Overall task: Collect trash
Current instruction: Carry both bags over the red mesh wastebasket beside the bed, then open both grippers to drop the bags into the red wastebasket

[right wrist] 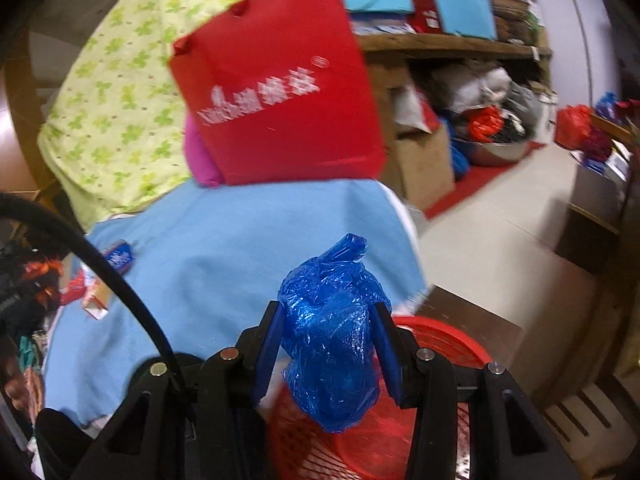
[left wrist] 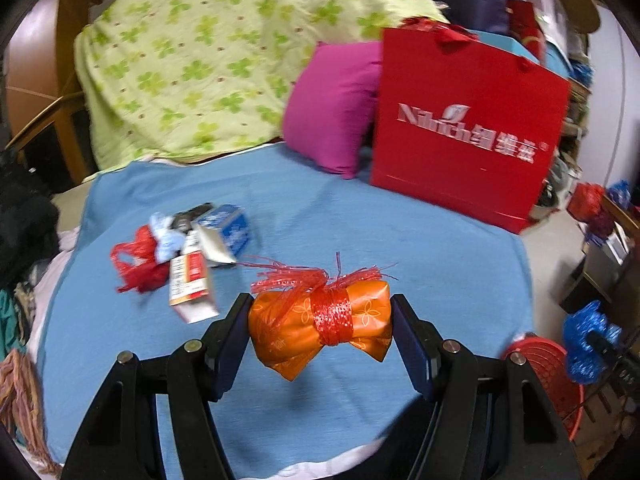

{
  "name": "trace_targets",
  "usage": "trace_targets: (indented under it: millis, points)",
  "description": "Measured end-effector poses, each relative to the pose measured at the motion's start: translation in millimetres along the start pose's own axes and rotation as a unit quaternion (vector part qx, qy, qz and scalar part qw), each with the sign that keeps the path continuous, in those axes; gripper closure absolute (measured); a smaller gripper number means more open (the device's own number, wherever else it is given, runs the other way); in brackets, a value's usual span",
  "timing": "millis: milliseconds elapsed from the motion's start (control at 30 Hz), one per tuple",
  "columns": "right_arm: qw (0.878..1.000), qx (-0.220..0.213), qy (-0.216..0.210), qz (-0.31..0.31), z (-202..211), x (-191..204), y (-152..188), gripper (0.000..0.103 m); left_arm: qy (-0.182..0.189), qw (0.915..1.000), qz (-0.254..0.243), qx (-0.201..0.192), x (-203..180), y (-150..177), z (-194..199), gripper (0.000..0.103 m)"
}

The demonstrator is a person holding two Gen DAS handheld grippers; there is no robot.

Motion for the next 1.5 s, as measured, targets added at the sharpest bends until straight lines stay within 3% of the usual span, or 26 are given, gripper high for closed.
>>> trace_targets:
  millis: [333,367,400,467,700,900,1100,1300,1500]
  points:
    - [0.998,0.043,0.032,-0.018,-10,-40,34,0.052,0.077,0.9959,-0.045,0.016,-93,1,0,0.033]
    - [0.998,0.049,0.04,-0.019,-12,-43,37,0.045,0.09,0.9943,-0.053,0.02,-106,2,0,0.033]
    - [0.997,0.051,0.048,-0.022,-13,-46,41,0.03,0.099,0.9931,-0.057,0.023,-114,3,0,0.033]
    - [0.997,0.054,0.055,-0.028,-12,-52,43,0.022,0.124,0.9896,-0.065,0.034,-132,8,0,0.033]
    - [0.997,0.017,0.07,-0.033,13,-62,31,0.022,0.193,0.9736,-0.101,0.068,-196,31,2,0.033]
    - [0.994,-0.031,0.095,-0.048,43,-76,16,0.022,0.223,0.9627,-0.121,0.094,-231,47,-2,0.033]
    - [0.991,-0.051,0.107,-0.064,58,-87,13,0.022,0.256,0.9443,-0.153,0.14,-264,67,-11,0.029]
    - [0.991,-0.041,0.108,-0.061,55,-81,13,0.022,0.255,0.9491,-0.125,0.135,-244,57,-13,0.027]
    - [0.994,-0.002,0.096,-0.047,40,-60,8,0.022,0.229,0.9661,-0.069,0.098,-180,28,-10,0.026]
Point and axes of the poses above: each gripper's, at about its wrist camera, not at the fingertips, and z roughly against the way its jaws point, x to its left, y to its underside, the point moved 7 cm from there along -z, roughly the way its jaws point, and after that the axes turned 2 degrees about y, right-handed, at the moved point
